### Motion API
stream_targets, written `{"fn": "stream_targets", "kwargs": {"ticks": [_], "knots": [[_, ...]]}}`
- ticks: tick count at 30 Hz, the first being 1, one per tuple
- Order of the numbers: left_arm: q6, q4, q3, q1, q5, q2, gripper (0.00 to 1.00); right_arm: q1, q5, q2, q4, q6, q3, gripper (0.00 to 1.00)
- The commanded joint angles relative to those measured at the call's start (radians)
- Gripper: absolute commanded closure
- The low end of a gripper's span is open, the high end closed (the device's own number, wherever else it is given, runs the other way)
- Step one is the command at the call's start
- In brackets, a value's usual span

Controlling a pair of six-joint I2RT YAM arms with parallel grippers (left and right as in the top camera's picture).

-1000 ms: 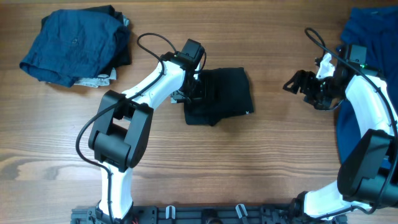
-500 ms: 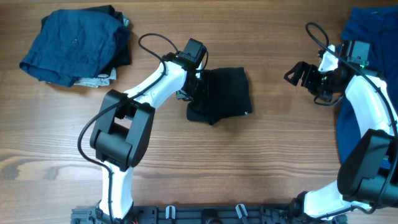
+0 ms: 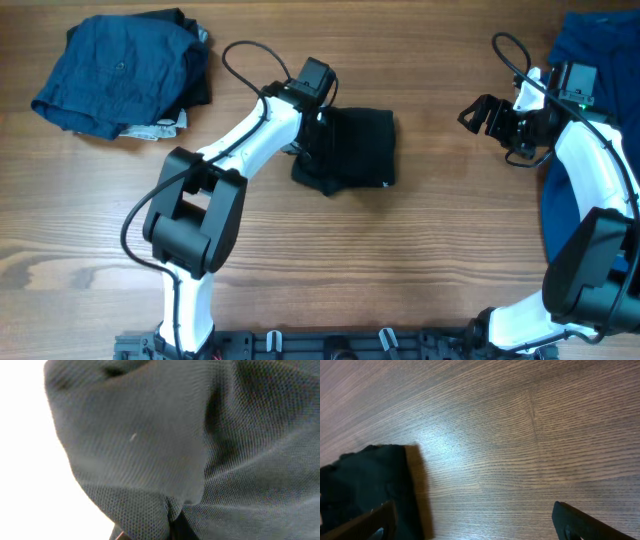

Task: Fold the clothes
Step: 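Carry the black bundle with the left gripper onto the top-left clothes pile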

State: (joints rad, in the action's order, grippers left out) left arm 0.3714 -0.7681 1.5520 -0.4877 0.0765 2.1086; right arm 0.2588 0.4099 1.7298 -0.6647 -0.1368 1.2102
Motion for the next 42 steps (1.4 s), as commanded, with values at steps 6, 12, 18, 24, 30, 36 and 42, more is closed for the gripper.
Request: {"fn": "stream_targets", "kwargs": {"ticks": [6, 12, 18, 24, 30, 36, 42], "knots": [[-0.108, 0.094, 0.040, 0.008, -0.219, -0.146, 0.96, 0.000, -0.010, -0.011, 0.004, -0.001, -0.008, 0.00], [-0.157, 0.190, 0.040, 0.008, -0.363, -0.177, 0.96, 0.000, -0.011, -0.011, 0.004, -0.002, -0.008, 0.00], [-0.159, 0.235, 0.055, 0.026, -0.366, -0.187, 0.96, 0.000, -0.010, -0.011, 0.007, -0.001, -0.008, 0.00], [-0.159, 0.231, 0.152, 0.089, -0.364, -0.198, 0.96, 0.000, -0.011, -0.011, 0.007, -0.001, -0.008, 0.00], [-0.158, 0.269, 0.247, 0.166, -0.357, -0.198, 0.96, 0.000, -0.011, -0.011, 0.007, -0.001, -0.008, 0.00], [-0.151, 0.306, 0.407, 0.294, -0.356, -0.198, 0.96, 0.000, -0.010, -0.011, 0.026, -0.001, -0.008, 0.00], [-0.138, 0.301, 0.509, 0.474, -0.354, -0.200, 0.96, 0.000, -0.011, -0.011, 0.026, -0.001, -0.008, 0.00]]}}
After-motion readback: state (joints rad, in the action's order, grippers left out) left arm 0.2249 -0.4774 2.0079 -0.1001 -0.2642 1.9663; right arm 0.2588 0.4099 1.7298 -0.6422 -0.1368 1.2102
